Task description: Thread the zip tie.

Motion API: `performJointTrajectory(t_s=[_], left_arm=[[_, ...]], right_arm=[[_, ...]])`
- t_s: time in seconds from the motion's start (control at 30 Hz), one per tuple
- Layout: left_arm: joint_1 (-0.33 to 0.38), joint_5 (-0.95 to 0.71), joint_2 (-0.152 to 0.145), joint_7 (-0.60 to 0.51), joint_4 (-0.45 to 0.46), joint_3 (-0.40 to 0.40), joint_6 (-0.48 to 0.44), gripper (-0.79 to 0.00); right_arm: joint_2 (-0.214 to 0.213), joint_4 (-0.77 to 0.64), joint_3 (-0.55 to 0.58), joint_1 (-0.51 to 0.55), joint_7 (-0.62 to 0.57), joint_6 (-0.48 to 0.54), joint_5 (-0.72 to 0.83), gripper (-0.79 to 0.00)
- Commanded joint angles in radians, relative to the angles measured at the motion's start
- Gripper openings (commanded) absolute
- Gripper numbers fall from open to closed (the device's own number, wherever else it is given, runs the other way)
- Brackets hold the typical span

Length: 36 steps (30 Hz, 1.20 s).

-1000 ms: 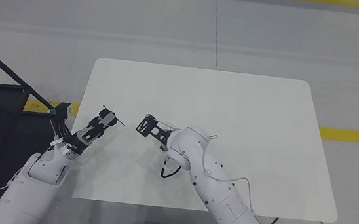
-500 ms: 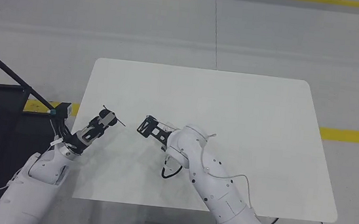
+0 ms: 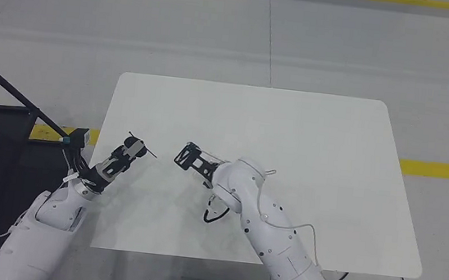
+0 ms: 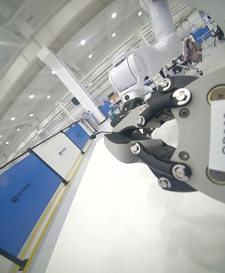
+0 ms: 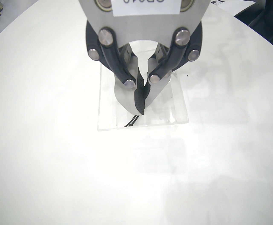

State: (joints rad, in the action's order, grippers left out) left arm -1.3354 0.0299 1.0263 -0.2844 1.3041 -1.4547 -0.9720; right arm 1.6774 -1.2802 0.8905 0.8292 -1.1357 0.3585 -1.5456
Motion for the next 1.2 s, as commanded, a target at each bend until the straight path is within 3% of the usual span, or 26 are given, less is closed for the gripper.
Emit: performJointTrajectory(t_s=[0.0,0.17,0.37,0.47,0.53,1.17], left_arm=[[0.0,0.0,0.0,0.0,0.0,0.0,0.0,-0.785],[0.0,0.0,0.0,0.0,0.0,0.0,0.0,-0.785],[0.0,0.0,0.0,0.0,0.0,0.0,0.0,-0.785],[0.0,0.0,0.0,0.0,0.0,0.0,0.0,-0.785],[0.0,0.0,0.0,0.0,0.0,0.0,0.0,-0.785],[0.0,0.0,0.0,0.0,0.0,0.0,0.0,-0.785]], right_arm=[[0.0,0.005,-0.001,-0.003,-0.002,0.002,0.004,-0.659],[0.002,0.015,-0.009,-0.006,-0.012,0.007,0.01,-0.619],[0.006,0.037,-0.02,-0.02,-0.026,0.01,0.019,-0.625],[0.007,0.047,-0.022,-0.027,-0.026,0.008,0.024,-0.677],[0.008,0.052,-0.026,-0.029,-0.027,0.007,0.025,-0.782],[-0.008,-0.029,0.006,0.016,-0.018,-0.01,0.004,-0.767]])
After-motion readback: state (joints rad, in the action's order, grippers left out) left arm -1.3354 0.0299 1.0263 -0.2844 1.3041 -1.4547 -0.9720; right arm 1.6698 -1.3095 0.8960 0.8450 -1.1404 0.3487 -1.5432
